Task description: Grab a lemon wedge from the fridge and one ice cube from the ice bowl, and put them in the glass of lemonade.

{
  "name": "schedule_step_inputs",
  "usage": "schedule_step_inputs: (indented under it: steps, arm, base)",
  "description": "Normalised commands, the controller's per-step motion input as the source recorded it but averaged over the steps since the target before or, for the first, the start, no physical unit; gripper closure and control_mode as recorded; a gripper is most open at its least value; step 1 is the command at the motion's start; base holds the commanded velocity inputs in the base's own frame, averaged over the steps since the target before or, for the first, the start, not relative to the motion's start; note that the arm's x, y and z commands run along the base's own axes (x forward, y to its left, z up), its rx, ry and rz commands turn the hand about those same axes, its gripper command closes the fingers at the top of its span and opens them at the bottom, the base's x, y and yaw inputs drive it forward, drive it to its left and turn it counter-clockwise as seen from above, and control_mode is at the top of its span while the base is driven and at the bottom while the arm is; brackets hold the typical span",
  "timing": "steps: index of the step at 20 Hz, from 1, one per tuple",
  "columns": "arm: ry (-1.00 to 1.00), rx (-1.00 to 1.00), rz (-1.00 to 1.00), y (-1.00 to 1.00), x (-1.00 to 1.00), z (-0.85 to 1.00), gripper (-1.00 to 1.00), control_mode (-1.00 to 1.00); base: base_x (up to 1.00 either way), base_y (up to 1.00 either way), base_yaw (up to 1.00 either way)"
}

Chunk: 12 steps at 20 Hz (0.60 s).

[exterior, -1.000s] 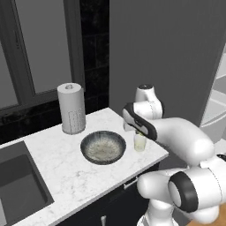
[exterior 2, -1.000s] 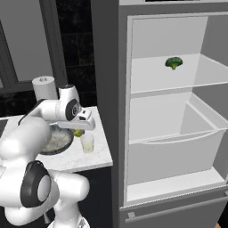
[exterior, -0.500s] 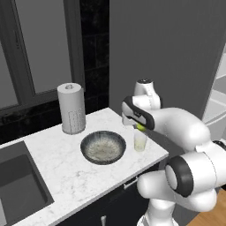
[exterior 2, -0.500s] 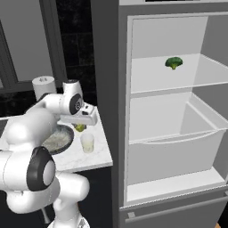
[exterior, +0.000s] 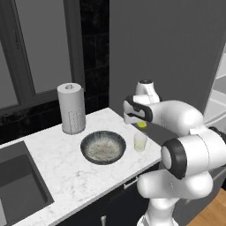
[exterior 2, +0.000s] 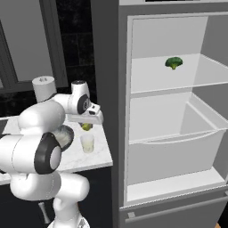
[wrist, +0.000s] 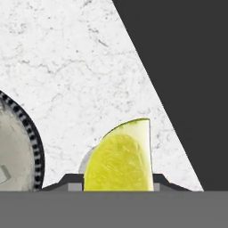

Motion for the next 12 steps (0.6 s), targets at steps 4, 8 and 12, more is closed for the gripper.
schedule_step_inputs:
  steps: [4,8,12]
  arm:
    - [-0.05,0.01,0.00,-0.11,0.01,-0.18,1.00,-1.00]
    - [-0.06,0.00,0.00,0.04,-0.06,-0.12,1.00,-1.00]
    - [-0.11,0.00,0.00,0.06,-0.04,-0.31,1.00,-1.00]
  base:
    - [0.00,0.00,0.00]
    - [0.00,0.00,0.00]
    - [0.00,0.00,0.00]
